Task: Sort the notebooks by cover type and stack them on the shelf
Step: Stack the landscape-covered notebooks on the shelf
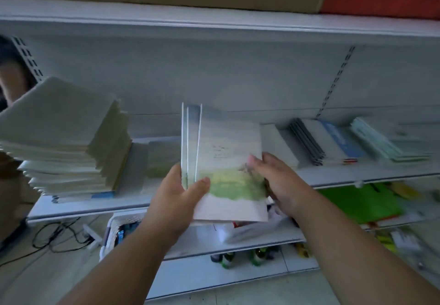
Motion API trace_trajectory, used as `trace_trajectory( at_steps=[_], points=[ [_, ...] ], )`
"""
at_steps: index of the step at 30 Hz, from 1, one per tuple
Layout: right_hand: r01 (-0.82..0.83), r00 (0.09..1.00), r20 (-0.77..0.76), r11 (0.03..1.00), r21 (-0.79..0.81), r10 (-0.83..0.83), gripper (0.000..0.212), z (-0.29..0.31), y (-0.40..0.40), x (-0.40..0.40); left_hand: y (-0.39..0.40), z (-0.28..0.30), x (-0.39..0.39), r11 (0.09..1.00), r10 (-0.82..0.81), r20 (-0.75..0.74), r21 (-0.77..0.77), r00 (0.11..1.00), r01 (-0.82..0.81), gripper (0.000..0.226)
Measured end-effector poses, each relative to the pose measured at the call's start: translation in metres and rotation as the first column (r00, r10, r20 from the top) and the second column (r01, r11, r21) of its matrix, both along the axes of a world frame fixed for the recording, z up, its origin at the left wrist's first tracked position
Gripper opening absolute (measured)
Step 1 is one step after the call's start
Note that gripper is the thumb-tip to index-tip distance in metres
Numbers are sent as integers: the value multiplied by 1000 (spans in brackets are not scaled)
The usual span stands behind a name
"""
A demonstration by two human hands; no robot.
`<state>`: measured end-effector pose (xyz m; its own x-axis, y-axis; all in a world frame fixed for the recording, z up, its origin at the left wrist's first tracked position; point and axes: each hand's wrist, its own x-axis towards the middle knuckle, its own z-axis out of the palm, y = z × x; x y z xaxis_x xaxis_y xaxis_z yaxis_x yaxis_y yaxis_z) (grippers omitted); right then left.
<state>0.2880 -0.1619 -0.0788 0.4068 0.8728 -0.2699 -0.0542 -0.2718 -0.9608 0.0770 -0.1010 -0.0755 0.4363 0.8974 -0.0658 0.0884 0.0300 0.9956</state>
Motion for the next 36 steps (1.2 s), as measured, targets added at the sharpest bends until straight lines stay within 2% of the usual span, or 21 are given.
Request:
trace_trajectory(
  at_steps=[1,3,5,8,11,14,20,22,23,24,26,27,28,30,32,34,36],
  points=[
    [53,997,-61,998,20,-52,59,7,-8,11,-6,0,13,997,-80,-17,11,997,80,18],
    [215,954,-230,973,80,-192,49,18,-30,39,-22,-1,43,978,-199,-72,43,977,202,21],
    [351,900,-317,930,114,-301,38,24,-61,69,-42,-2,81,966,-245,-93,58,965,251,18],
    [483,852,-312,861,156,-421,23,19,-111,122,-78,-3,151,957,-284,-79,29,956,287,15],
    [591,795,-310,783,195,-522,21,17,-164,182,-120,-2,229,952,-305,-65,-21,950,304,15],
    [689,716,-324,699,191,-618,22,15,-210,240,-162,3,300,956,-290,-60,22,955,291,19],
    [662,739,-279,737,137,-613,27,14,-240,334,-191,-1,393,949,-301,-93,67,949,308,22],
    [692,715,-240,714,108,-657,28,13,-234,370,-185,-4,419,945,-308,-106,77,945,317,23],
    [703,707,-209,703,104,-676,35,10,-231,390,-182,-6,433,940,-323,-108,76,940,332,23],
    [705,707,-185,702,106,-682,53,4,-228,411,-177,-8,449,934,-342,-109,70,933,350,22],
    [712,701,-142,697,84,-699,103,-17,-226,460,-171,-10,479,924,-375,-111,32,920,381,23],
    [705,708,-134,705,80,-693,113,-24,-226,482,-169,-10,494,920,-386,-120,25,915,392,26],
    [687,726,-117,723,79,-677,105,-19,-223,494,-167,-11,508,916,-392,-139,26,909,400,28],
    [666,746,-49,744,53,-664,71,1,-215,507,-164,-10,532,917,-391,-164,18,906,399,28],
    [623,781,59,782,11,-622,54,11,-204,531,-160,-9,554,924,-373,-192,12,908,382,22],
    [502,849,199,865,-13,-490,39,18,-189,557,-156,-8,573,946,-294,-268,56,918,319,23],
    [391,843,412,920,-27,-347,29,24,-168,582,-150,-9,592,971,-172,-332,103,927,216,32]
  ],
)
